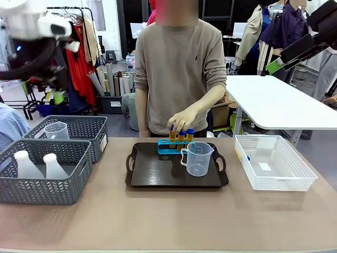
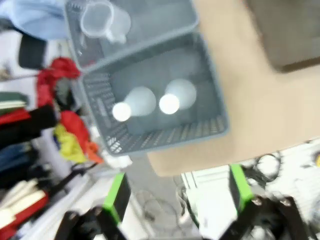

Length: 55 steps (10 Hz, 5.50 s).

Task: Prepare the laboratory tools.
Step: Pick up one Small flask and place it on the Handle tray.

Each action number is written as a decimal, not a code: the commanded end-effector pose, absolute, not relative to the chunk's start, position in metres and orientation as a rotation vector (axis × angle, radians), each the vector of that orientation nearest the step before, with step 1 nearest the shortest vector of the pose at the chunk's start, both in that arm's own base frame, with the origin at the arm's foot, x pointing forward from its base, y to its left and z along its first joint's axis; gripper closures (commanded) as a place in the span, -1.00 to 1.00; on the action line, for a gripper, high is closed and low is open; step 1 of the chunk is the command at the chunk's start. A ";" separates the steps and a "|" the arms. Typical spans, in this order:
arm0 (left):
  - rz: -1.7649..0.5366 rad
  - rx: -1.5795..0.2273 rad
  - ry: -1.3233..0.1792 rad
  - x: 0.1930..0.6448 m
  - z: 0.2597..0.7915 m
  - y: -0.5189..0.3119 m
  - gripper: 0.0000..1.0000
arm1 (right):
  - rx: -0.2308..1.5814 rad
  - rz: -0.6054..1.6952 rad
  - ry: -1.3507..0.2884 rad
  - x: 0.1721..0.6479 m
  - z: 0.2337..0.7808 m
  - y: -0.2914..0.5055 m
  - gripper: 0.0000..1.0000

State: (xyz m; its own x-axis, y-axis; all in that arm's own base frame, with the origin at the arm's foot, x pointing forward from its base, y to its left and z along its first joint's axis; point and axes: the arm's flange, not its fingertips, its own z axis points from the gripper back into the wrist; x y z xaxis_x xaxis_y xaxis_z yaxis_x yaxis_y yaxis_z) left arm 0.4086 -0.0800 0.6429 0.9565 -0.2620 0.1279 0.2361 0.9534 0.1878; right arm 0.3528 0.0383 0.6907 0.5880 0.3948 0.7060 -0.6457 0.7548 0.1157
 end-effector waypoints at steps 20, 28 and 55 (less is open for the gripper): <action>0.079 -0.025 -0.069 0.463 0.446 -0.014 -1.00 | 0.399 0.631 -0.720 0.353 0.691 0.039 -1.00; 0.074 -0.011 -0.070 0.470 0.409 -0.001 -0.60 | 0.399 0.631 -0.720 0.353 0.691 0.039 -1.00; -0.170 -0.007 -0.319 0.425 0.844 -0.111 1.00 | 0.399 0.631 -0.720 0.353 0.691 0.039 -1.00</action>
State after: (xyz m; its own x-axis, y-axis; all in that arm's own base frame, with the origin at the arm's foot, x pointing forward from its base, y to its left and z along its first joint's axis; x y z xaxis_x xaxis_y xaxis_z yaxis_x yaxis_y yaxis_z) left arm 0.4273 -0.1114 0.8403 0.9368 -0.1651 0.3085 0.1670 0.9858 0.0205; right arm 0.3527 0.0383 0.6906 0.5881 0.3949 0.7058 -0.6456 0.7549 0.1156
